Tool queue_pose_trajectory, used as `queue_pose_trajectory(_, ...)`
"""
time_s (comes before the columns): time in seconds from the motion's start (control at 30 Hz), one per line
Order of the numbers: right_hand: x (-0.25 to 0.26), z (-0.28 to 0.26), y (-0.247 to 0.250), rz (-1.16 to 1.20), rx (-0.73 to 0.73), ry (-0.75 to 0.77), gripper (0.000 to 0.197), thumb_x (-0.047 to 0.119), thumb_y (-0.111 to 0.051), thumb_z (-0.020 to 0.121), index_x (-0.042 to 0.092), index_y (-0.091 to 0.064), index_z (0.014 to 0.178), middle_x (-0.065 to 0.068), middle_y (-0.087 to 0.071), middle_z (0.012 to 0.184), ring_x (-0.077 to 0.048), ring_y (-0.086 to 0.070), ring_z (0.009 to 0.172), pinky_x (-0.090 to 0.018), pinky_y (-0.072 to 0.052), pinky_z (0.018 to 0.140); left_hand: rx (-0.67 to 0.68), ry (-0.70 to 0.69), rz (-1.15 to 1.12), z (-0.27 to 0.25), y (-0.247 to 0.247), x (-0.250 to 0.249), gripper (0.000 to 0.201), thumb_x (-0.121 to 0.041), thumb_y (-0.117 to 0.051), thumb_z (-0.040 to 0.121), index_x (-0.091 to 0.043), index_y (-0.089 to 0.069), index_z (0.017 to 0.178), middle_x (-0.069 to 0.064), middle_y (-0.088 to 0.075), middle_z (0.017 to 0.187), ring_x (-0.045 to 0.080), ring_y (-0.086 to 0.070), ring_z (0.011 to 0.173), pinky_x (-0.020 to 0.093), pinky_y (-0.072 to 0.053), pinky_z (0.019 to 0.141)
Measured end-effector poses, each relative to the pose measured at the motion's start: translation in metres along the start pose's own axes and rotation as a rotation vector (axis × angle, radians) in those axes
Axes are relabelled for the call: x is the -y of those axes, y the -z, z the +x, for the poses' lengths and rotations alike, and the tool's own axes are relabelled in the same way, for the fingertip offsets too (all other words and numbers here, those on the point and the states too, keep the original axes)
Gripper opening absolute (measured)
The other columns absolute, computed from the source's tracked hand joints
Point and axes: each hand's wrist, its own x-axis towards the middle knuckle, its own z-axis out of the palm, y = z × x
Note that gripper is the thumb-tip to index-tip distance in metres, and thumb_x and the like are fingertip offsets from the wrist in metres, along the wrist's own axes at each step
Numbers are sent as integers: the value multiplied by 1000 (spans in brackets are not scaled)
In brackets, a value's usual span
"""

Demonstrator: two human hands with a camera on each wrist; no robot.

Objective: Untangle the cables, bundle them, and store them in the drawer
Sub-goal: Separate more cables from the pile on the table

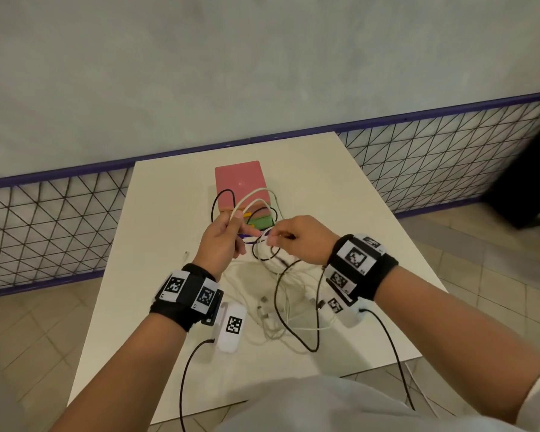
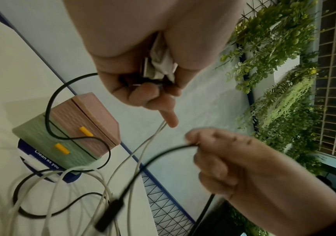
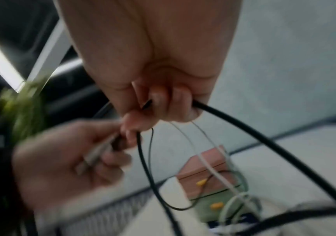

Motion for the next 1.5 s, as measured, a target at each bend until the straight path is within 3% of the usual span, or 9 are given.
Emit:
queue_pose_trajectory(0.13,15,-10,11,725,-29,106,22,6,-48,96,-3,-65,106,-15,-60,71,-3,-39,42,-16,-32,45,27,-6,2,-1,1,2,30,-27,-40,102,-3,-57,96,-4,-69,63,11,-56,56,23,-41,53)
queue_pose_trajectory(0.43,-4,-4,13,859,-273,81,21,12,-49,97,20,-68,99,-10,-62,74,-15,-26,45,-29,-18,47,108,53,-45,-11,-5,-5,32,-33,-43,101,-13,-47,77,-3,-35,48,13,-32,42,21,-27,43)
queue_pose_trajectory(0.6,-51,-5,8,291,-98,52,5,33,-62,89,28,-63,91,-4,-49,65,-17,-41,58,-26,-35,60,43,-11,-84,-12,1,-14,40,-30,-49,98,-17,-59,61,-8,-26,50,8,-19,43,20,-17,41)
queue_pose_trajectory(0.8,-128,-36,-34,-105,133,-144,14,25,-42,99,23,-53,90,13,-57,77,-12,-55,73,-22,-36,73,-96,-10,-338,2,26,-31,39,-34,-49,98,-19,-38,64,-10,-27,45,6,-21,36,16,-18,36)
queue_pose_trajectory(1.03,-126,-29,-29,-425,139,-298,51,47,-29,99,6,-58,93,-8,-50,90,-29,-57,92,-36,-44,79,-126,23,-177,4,24,-24,39,-35,-48,98,-20,-34,65,-6,-25,49,10,-19,41,22,-15,41)
queue_pose_trajectory(1.17,-69,-13,26,-107,-88,-365,55,45,-29,100,5,-62,81,-7,-56,60,-24,-60,63,-30,-44,66,-154,80,-166,5,18,-18,23,-23,-43,97,-16,-42,75,-10,-27,45,9,-19,41,19,-16,38)
queue_pose_trajectory(1.33,-23,-1,79,566,-742,-17,19,18,-63,84,32,-61,72,-8,-64,100,-26,-68,92,-41,-54,88,-191,86,-165,6,19,-10,27,-19,-42,97,-19,-39,70,-10,-25,46,7,-18,38,18,-15,38)
queue_pose_trajectory(1.4,-17,0,83,505,-871,124,18,16,-65,82,33,-65,76,-10,-57,104,-19,-64,95,-30,-52,88,-207,87,-164,7,21,-8,24,-19,-42,96,-18,-41,72,-9,-25,48,8,-17,40,18,-15,39)
queue_pose_trajectory(1.5,-30,11,69,245,-753,70,17,23,-58,90,14,-66,103,-6,-56,110,-7,-55,88,-15,-42,81,-228,104,-190,7,24,-6,27,-18,-42,95,-19,-41,69,-7,-26,49,8,-17,39,18,-14,38)
